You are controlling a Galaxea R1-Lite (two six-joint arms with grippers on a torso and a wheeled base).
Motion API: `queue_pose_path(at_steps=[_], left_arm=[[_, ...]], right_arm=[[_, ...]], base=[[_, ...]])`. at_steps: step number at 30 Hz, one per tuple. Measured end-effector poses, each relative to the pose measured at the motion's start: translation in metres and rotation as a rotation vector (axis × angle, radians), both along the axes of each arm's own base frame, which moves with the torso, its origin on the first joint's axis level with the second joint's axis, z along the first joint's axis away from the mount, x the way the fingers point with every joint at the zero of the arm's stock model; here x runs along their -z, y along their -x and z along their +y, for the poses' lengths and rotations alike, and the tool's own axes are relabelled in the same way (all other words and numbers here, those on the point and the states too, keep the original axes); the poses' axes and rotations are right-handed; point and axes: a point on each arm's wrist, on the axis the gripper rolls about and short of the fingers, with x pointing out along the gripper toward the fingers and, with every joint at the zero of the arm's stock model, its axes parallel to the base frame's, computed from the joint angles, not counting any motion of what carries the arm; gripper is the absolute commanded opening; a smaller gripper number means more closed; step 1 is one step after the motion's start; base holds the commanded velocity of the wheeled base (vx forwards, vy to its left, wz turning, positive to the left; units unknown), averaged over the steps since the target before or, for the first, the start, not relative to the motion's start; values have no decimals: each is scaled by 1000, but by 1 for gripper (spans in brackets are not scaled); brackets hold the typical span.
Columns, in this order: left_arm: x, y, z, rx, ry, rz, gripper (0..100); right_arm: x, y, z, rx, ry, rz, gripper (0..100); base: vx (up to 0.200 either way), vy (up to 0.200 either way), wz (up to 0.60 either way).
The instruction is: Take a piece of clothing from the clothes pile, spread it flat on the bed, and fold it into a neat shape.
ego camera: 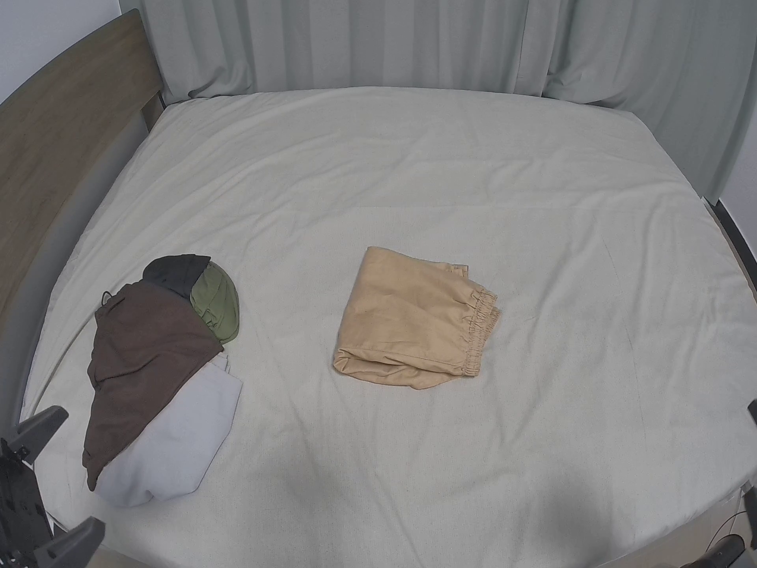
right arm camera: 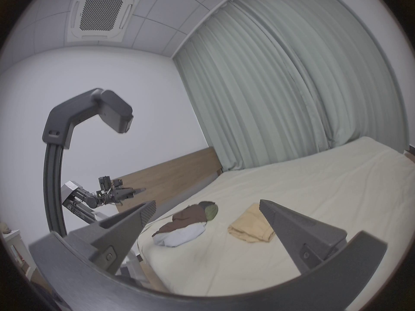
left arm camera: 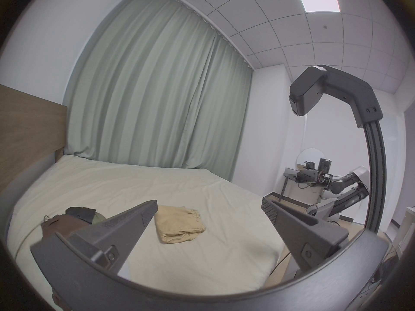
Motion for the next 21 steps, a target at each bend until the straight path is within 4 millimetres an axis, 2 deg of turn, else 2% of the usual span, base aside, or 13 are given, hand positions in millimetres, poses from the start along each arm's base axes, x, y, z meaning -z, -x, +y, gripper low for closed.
queue_pose_path(at_steps=[5,9,13,18,21], left_arm=[[9,14,5,-48,5,-13,100],[18,21,6,-94,0,3,100],[34,28,7,-150,-17,58,100],[52,36,8,-215,-47,117,100],[63,41,7,-249,-67,150,100]], right_arm=[[27,15,0,31,38,48,100],[41,20,-2,138,98,-1,100],[53,20,-6,383,148,14,100],[61,19,-12,687,131,95,100],[65,19,-15,810,116,142,100]], base=[[0,0,0],[0,0,0],[0,0,0],[0,0,0],[0,0,0]])
